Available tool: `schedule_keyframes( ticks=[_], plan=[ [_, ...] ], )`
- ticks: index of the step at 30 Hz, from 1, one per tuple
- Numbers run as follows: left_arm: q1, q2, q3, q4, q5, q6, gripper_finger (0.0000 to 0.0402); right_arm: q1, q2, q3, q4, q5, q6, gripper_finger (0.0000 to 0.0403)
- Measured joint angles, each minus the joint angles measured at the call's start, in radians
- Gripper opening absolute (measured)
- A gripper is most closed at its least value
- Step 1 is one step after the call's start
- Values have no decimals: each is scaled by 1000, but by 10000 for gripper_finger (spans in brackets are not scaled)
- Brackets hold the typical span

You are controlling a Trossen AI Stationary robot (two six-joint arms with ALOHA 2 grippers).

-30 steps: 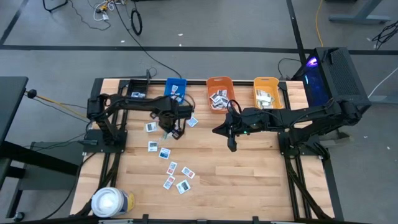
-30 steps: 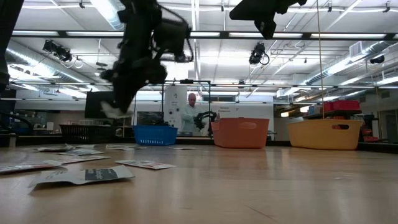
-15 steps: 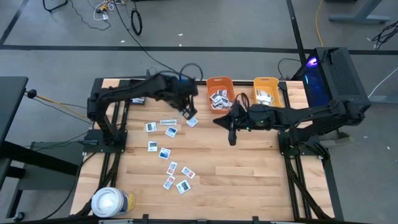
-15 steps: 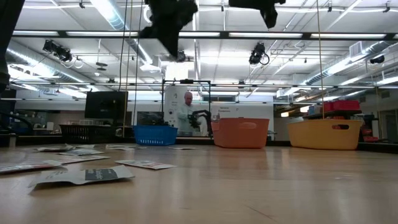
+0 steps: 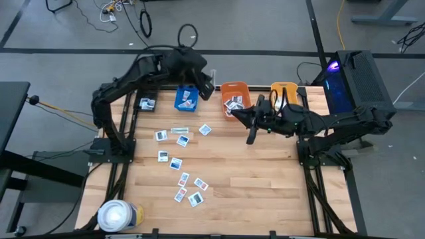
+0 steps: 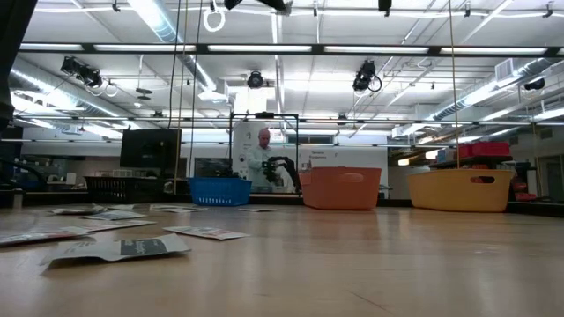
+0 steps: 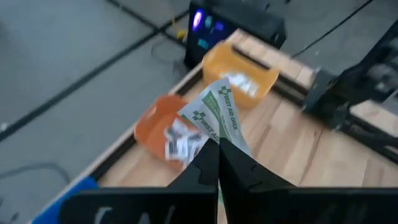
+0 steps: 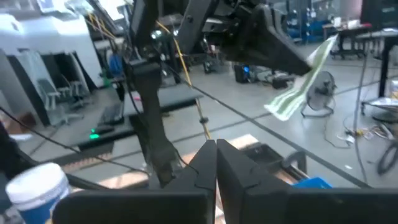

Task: Pick & Place First Aid Supplies
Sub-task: Put the bandage into the yellow bin

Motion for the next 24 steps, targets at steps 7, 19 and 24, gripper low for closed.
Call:
schedule_keyframes(
  ticks=[7, 19, 24],
  plan=[
    [-3, 1, 29, 128, 49, 110, 4, -4, 0, 0, 20, 31, 1, 55],
    [-46, 4, 29, 234, 130, 230, 2, -29, 1, 0, 2, 158, 108, 248],
    [-75, 10, 29, 253, 129, 266, 4, -62, 1, 0, -16, 110, 188, 282]
  ],
)
